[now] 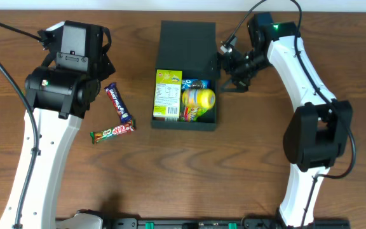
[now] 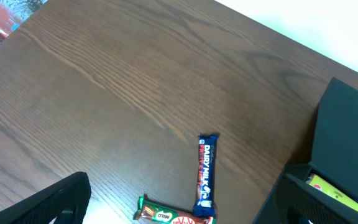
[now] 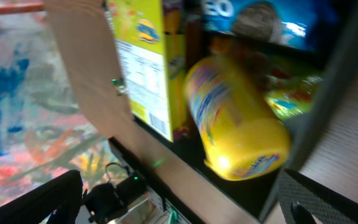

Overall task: Pack container
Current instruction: 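Lift the right gripper up and out of the box, then lower the right gripper into the box and press the contents flat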

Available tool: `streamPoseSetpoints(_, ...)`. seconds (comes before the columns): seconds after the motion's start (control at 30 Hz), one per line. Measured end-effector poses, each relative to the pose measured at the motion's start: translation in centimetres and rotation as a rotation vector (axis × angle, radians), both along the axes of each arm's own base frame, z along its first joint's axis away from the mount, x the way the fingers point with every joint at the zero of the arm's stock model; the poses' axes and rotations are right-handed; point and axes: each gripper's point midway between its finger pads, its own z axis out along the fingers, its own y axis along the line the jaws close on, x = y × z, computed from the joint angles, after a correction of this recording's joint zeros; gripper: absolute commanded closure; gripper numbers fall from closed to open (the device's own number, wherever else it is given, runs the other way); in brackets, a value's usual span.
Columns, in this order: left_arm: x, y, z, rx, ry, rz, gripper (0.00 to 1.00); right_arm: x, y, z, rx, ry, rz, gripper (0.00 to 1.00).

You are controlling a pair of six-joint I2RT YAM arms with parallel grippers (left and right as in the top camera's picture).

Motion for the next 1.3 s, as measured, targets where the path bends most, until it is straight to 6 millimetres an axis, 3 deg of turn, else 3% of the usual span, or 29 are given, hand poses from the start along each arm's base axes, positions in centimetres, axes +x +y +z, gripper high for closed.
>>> streamPoseSetpoints(0.33,0.0,-0.1,0.0,-0.006,0.0,-0.002,0.05,0.4,-5.0,-2.6,-0.241,-0.004,-0.033,0.01)
streamPoseSetpoints(0.47,0.0,-0.1,0.0,-0.006,-0.001,-0.002,0.05,1.0,-6.0,-2.8,-0.398,-0.147,0.069,0.01)
streamPoseSetpoints(0.53,0.1,-0.1,0.0,-0.007,-0.006,-0.002,0.05,1.4,-5.4,-1.9,-0.482,-0.273,0.165,0.01)
streamPoseSetpoints(0.7,0.4,-0.2,0.2,-0.009,-0.02,-0.002,0.05,-0.4,-0.8,0.2,-0.547,-0.49,0.465,0.11)
streamPoseSetpoints(0.73,0.4,-0.2,0.2,-0.01,-0.02,-0.002,0.04,-0.9,0.3,0.2,-0.552,-0.515,0.522,0.15)
streamPoseSetpoints(0.77,0.4,-0.2,0.2,-0.009,-0.02,-0.002,0.05,-1.3,1.0,0.1,-0.559,-0.532,0.561,0.27)
streamPoseSetpoints(0.83,0.4,-0.1,0.3,-0.007,-0.023,0.0,0.05,-1.7,1.8,0.1,-0.569,-0.558,0.613,0.88)
streamPoseSetpoints(0.87,0.4,-0.1,0.3,-0.005,-0.024,0.002,0.05,-1.7,2.1,0.1,-0.571,-0.567,0.622,0.98)
streamPoseSetpoints(1.1,0.5,-0.1,0.4,-0.002,-0.028,0.001,0.05,-0.5,2.9,-0.4,-0.588,-0.593,0.579,0.99)
streamPoseSetpoints(1.3,0.5,0.0,0.4,-0.002,-0.029,0.001,0.05,-0.9,4.1,-3.5,-0.586,-0.531,0.615,0.99)
